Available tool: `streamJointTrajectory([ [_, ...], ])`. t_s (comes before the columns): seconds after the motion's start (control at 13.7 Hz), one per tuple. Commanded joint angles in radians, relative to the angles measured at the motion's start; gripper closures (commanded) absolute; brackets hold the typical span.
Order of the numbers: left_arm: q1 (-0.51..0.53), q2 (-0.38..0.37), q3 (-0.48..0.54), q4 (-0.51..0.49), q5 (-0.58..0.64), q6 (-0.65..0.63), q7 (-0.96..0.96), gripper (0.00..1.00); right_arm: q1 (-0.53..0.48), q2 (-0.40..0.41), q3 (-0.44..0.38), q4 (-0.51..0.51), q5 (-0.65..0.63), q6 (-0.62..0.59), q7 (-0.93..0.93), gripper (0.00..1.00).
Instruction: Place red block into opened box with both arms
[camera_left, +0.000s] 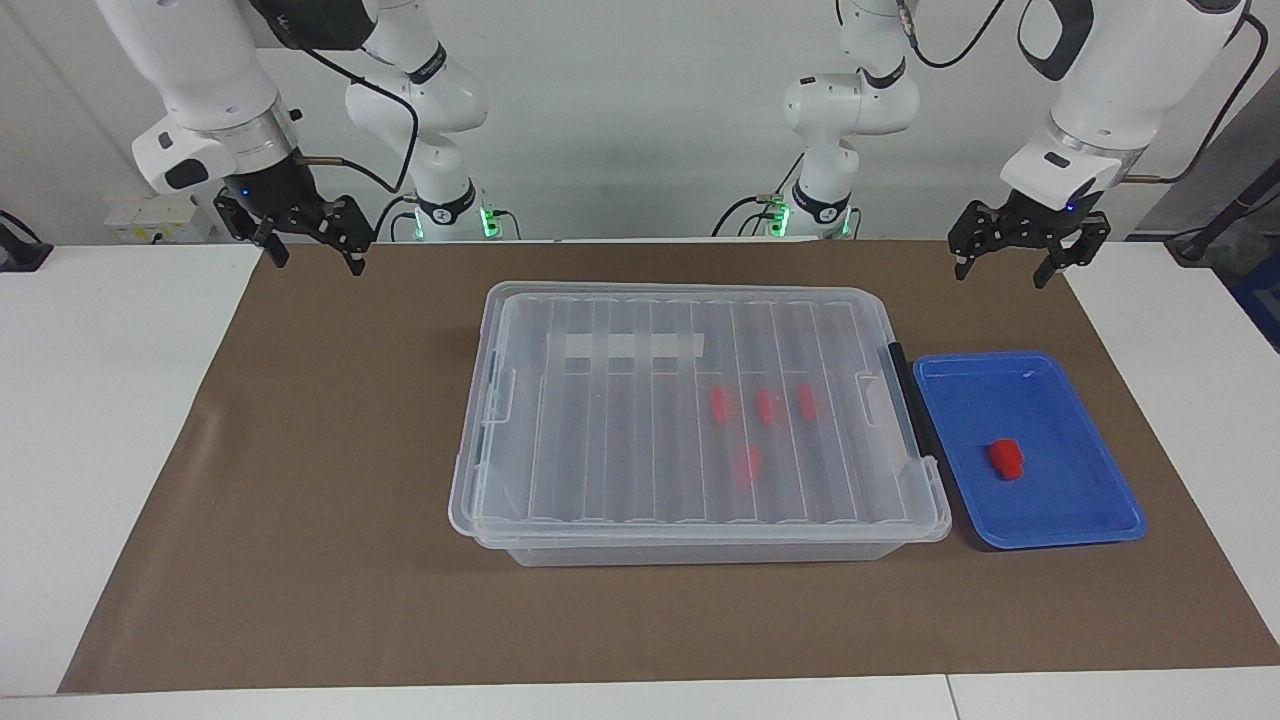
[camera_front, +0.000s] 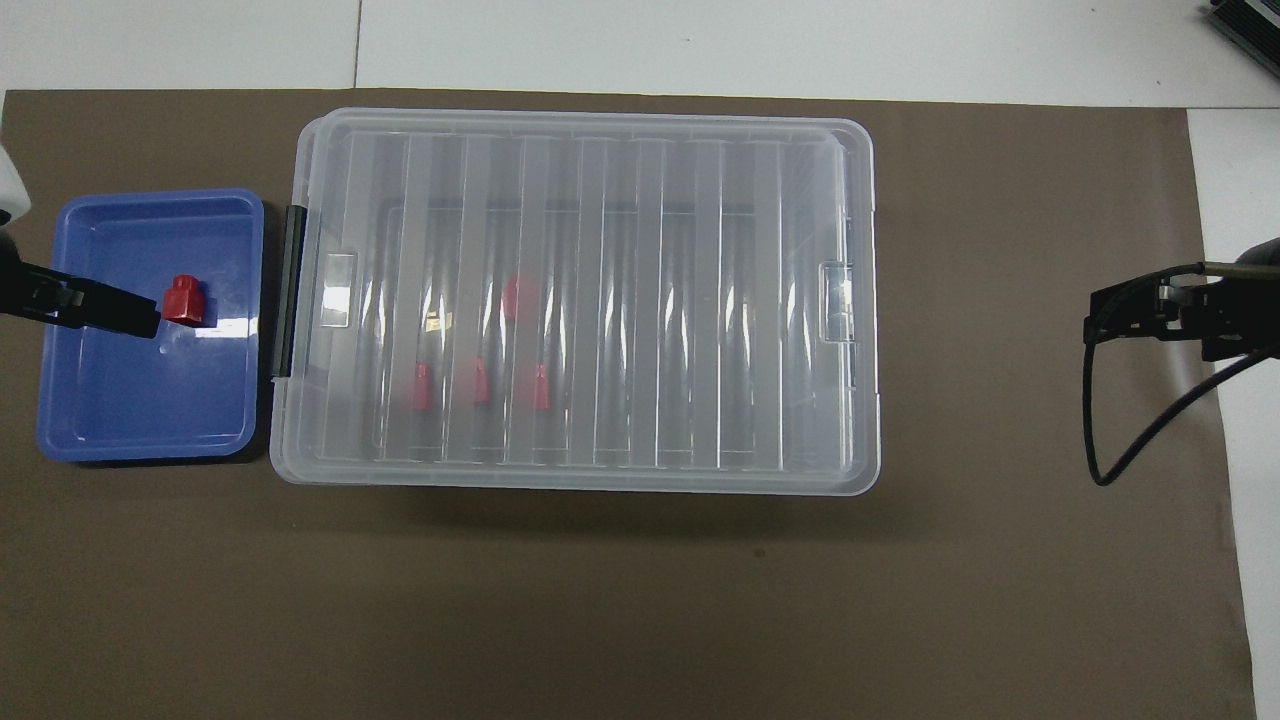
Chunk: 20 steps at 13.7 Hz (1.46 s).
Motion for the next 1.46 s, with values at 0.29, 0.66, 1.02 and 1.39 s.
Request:
streamJointTrajectory([
  [0.29,0.007,-0.025,-0.002,-0.025,-0.009,-0.003,-0.007,0.0,0.001,-0.025,-0.009,-0.019,0.001,-0.002,0.008,0.0],
  [0.66,0.007,-0.025,-0.002,-0.025,-0.009,-0.005,-0.007,0.0,0.002,-0.048,-0.004,-0.045,0.005,-0.013,0.014,0.0],
  [1.02,0.007,-0.025,-0.002,-0.025,-0.009,-0.003,-0.007,0.0,-0.004,-0.039,0.042,-0.054,-0.001,0.049,0.039,0.01],
  [1.39,0.007,-0.025,-0.002,-0.025,-0.009,-0.003,-0.007,0.0,-0.005,-0.033,0.116,-0.139,-0.009,0.214,0.119,0.01],
])
